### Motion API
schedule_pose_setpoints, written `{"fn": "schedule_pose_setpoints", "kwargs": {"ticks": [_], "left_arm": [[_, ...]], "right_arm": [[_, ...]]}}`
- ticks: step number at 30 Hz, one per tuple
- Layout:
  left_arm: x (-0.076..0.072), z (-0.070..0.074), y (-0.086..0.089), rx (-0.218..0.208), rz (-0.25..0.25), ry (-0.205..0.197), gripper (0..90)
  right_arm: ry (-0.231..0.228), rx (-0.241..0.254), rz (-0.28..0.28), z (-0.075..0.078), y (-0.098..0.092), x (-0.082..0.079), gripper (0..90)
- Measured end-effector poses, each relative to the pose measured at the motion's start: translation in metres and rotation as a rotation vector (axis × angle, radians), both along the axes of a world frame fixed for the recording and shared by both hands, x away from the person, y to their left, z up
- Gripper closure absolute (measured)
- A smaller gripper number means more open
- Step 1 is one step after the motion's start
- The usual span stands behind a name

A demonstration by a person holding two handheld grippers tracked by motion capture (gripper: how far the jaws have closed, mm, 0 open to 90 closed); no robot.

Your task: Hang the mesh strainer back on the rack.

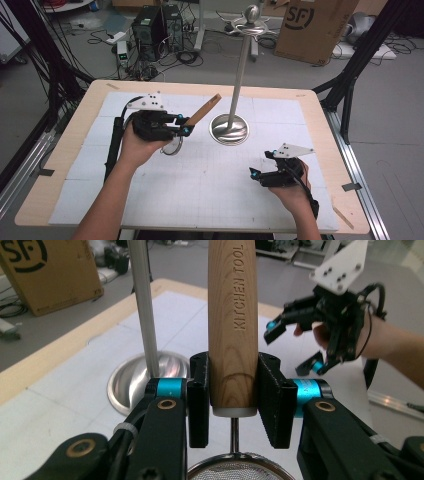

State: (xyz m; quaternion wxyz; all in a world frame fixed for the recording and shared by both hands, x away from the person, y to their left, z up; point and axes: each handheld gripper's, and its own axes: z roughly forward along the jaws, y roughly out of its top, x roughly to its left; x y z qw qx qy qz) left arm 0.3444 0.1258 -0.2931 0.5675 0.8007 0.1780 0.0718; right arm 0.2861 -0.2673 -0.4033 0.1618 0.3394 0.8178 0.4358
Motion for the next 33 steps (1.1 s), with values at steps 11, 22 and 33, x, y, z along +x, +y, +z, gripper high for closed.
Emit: {"fn": "schedule_pose_setpoints", "kwargs": {"ticks": [11, 22, 33], "left_arm": [[0.01, 0.024, -0.002, -0.033, -0.012, -0.029, 69.0], [0.02, 0.046, -0.007, -0.056, -0.048, -0.057, 69.1], [0.031, 0.072, -0.012, -0.059, -0.07, -0.077, 69.1]], "right_arm": [[0.001, 0.002, 0.001, 0.0, 0.0, 0.0, 15.9], [0.003, 0.006, 0.001, 0.001, 0.0, 0.0, 15.9], [0.002, 0.008, 0.0, 0.001, -0.001, 0.0, 15.9]]}}
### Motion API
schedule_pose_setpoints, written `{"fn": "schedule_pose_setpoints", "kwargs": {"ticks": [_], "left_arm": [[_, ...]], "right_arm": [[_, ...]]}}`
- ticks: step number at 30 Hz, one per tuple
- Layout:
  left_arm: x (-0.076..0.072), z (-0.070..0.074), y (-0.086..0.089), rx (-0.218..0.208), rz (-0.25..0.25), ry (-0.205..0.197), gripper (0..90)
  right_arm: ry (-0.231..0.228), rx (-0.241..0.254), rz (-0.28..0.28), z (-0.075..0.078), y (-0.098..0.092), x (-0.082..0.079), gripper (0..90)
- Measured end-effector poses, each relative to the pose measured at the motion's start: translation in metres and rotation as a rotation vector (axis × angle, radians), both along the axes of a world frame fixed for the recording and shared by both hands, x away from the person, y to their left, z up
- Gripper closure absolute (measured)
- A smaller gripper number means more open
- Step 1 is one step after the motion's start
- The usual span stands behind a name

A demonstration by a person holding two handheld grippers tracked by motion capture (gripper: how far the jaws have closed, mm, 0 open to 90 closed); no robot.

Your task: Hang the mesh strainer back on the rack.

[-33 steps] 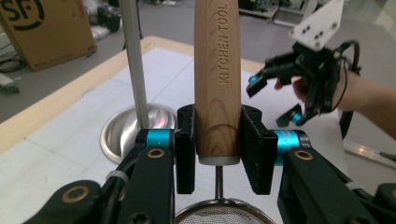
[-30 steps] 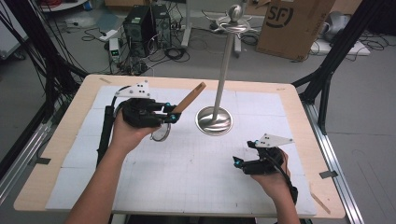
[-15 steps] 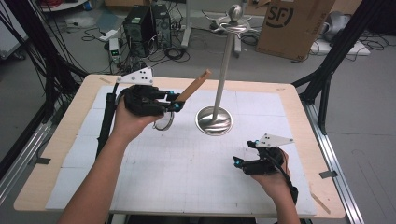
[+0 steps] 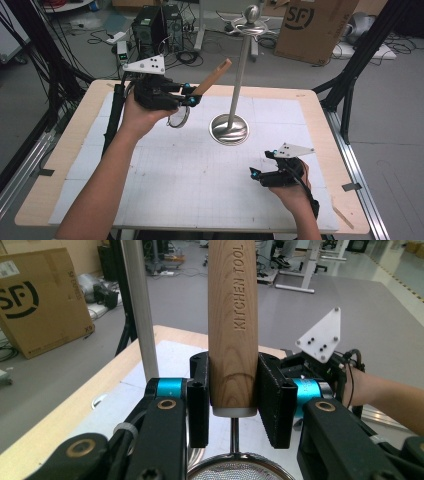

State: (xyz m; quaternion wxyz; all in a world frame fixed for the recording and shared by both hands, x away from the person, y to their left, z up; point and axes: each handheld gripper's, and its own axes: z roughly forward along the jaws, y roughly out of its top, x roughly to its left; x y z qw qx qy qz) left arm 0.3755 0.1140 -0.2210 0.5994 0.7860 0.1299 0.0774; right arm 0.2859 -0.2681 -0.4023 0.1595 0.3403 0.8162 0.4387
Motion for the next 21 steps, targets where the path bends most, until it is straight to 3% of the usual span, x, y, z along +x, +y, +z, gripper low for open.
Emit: {"fn": "schedule_pose_setpoints", "kwargs": {"ticks": [6, 21], "left_arm": [[0.008, 0.015, 0.001, -0.005, 0.015, -0.025, 69.1], [0.029, 0.04, 0.001, 0.013, 0.07, -0.039, 69.0]], "right_arm": [[0.001, 0.001, 0.0, 0.0, 0.0, 0.0, 15.9], [0.005, 0.002, 0.001, 0.0, 0.0, 0.0, 15.9]]}}
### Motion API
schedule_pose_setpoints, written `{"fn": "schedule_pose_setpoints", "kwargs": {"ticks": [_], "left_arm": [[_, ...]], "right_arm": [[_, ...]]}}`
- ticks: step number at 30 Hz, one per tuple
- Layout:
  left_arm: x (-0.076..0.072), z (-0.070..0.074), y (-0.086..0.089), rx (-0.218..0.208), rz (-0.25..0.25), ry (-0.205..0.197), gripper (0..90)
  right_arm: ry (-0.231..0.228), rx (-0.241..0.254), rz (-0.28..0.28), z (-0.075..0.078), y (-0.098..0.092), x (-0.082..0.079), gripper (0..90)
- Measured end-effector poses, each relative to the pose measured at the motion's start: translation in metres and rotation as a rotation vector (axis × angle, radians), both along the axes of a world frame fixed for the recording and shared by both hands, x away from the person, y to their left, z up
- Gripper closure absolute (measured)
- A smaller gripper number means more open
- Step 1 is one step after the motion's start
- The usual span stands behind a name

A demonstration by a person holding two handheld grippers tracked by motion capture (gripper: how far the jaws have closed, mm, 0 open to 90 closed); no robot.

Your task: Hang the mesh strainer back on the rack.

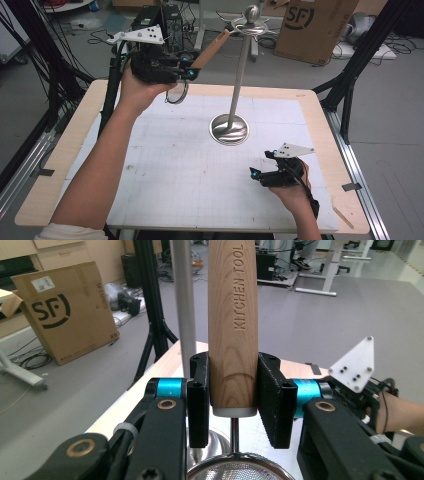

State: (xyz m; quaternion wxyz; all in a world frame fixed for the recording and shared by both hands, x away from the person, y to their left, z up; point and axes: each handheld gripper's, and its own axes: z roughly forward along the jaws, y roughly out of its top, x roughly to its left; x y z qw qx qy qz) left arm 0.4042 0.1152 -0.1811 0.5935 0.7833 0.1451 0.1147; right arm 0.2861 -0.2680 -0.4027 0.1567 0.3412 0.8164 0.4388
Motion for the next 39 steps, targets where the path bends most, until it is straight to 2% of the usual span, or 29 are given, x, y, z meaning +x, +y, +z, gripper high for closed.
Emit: {"fn": "schedule_pose_setpoints", "kwargs": {"ticks": [7, 20, 30, 39], "left_arm": [[0.007, 0.001, -0.005, 0.02, 0.026, -0.006, 69.1], [0.016, -0.004, -0.013, 0.03, 0.059, -0.005, 69.1], [0.021, -0.011, -0.027, 0.044, 0.073, -0.008, 69.0], [0.027, -0.021, -0.044, 0.045, 0.085, 0.018, 69.1]], "right_arm": [[-0.002, 0.001, -0.001, 0.0, -0.001, 0.0, 15.9], [-0.001, 0.004, -0.002, 0.001, -0.001, -0.001, 15.9], [0.0, 0.005, 0.001, 0.001, -0.001, 0.0, 15.9], [0.0, 0.005, 0.002, 0.001, 0.0, -0.001, 16.1]]}}
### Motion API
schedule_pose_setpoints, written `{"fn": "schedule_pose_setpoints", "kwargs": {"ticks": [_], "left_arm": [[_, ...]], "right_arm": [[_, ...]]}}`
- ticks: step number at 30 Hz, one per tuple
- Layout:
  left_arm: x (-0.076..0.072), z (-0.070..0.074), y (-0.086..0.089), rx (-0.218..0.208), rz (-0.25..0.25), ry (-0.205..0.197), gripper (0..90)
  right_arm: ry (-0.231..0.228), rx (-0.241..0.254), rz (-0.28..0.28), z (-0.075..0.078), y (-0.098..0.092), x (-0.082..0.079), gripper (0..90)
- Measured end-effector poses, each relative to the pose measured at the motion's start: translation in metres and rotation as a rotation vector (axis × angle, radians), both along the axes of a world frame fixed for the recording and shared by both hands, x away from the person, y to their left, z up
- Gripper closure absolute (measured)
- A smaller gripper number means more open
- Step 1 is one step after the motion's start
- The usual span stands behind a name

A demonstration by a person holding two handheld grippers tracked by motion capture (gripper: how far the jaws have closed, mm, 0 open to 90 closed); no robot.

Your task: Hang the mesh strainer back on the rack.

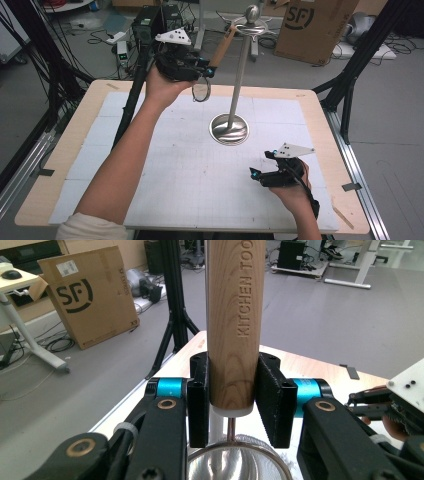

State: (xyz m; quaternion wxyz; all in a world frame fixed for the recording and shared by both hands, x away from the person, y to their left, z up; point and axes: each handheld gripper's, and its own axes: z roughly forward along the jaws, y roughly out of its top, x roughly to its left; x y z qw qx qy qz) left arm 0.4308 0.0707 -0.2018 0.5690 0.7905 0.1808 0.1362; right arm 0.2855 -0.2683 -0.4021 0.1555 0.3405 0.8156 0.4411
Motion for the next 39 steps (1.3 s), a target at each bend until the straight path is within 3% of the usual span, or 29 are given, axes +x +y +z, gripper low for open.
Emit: {"fn": "schedule_pose_setpoints", "kwargs": {"ticks": [9, 15, 18, 22, 30, 39], "left_arm": [[0.003, -0.009, -0.017, -0.012, 0.018, 0.009, 69.1], [0.003, -0.01, -0.019, -0.011, 0.02, 0.006, 67.8], [0.002, -0.011, -0.02, 0.011, 0.016, 0.005, 57.5], [-0.001, -0.015, -0.016, 0.036, 0.014, -0.002, 52.2], [-0.004, -0.033, -0.003, 0.062, 0.012, 0.026, 45.9], [-0.007, -0.046, 0.008, 0.054, 0.001, 0.04, 41.6]], "right_arm": [[0.0, 0.002, 0.0, 0.0, 0.0, 0.0, 16.1], [-0.006, 0.002, 0.002, 0.001, -0.001, -0.001, 16.1], [-0.001, 0.006, 0.003, 0.001, -0.001, -0.002, 16.1], [-0.006, 0.0, 0.006, 0.001, 0.0, -0.001, 16.1], [0.002, -0.003, 0.007, 0.001, 0.002, -0.002, 16.1], [0.0, 0.003, 0.008, 0.001, 0.002, -0.002, 16.1]]}}
